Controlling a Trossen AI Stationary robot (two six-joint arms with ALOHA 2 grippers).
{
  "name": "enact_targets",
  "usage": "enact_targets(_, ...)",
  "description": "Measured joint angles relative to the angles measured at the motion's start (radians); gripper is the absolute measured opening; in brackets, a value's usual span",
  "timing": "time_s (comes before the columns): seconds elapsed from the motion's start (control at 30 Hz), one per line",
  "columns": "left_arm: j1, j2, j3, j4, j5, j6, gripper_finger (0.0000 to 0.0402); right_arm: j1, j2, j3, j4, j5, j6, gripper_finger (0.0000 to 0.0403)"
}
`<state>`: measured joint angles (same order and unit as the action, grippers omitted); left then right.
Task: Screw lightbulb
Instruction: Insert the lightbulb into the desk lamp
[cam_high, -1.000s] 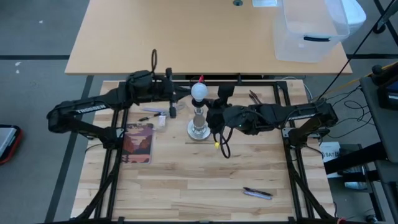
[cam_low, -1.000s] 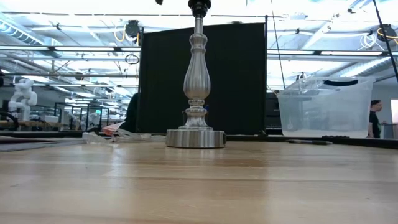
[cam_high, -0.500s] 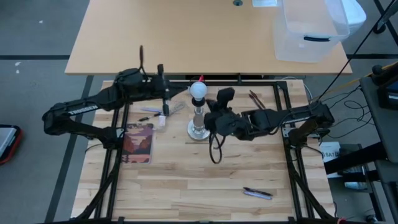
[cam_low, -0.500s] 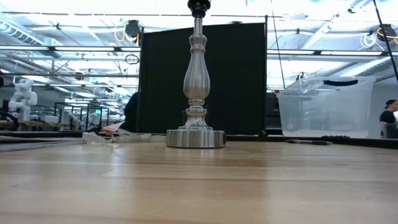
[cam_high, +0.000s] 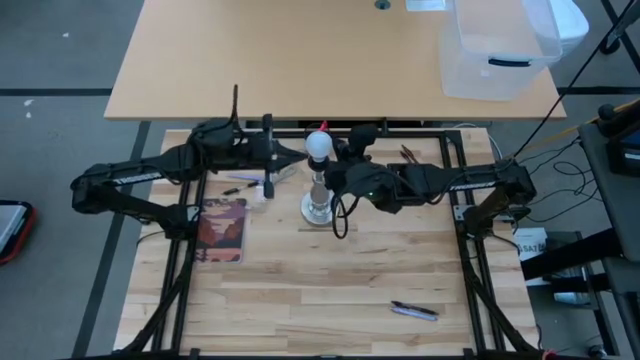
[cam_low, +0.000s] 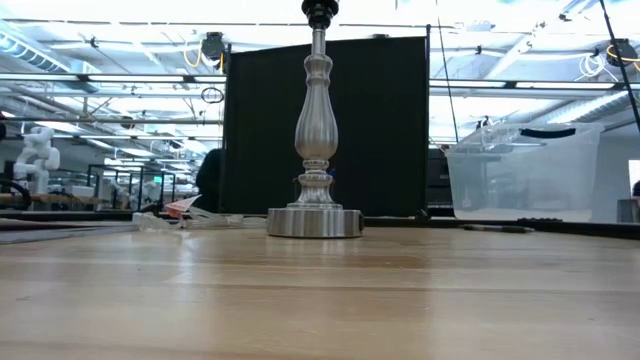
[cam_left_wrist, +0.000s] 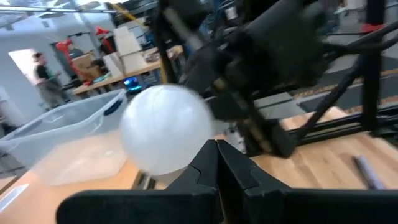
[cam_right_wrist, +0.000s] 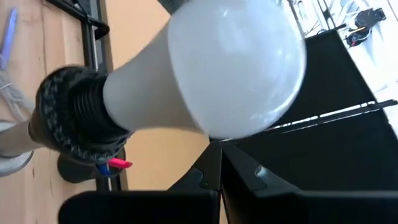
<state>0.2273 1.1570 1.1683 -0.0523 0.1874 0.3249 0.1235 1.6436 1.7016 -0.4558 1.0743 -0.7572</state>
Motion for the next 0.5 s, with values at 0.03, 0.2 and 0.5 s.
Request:
enact_targets(0.03,0.003,0.004,0.000,0.001,-0.011,0.001,0.0000,0.000,0.000,0.000,0.016,0.000,-0.013,0.0000)
enact_targets(0.2,0.016,0.017,0.000,0.002,-0.035,0.003,0.0000,0.007,0.000,0.000,0.044,0.005,-0.064,0.0000)
enact_targets(0.5,0.033,0.016,0.000,-0.004,-0.062,0.002,0.0000,0.036,0.003,0.000,0.031,0.025,-0.062,0.0000)
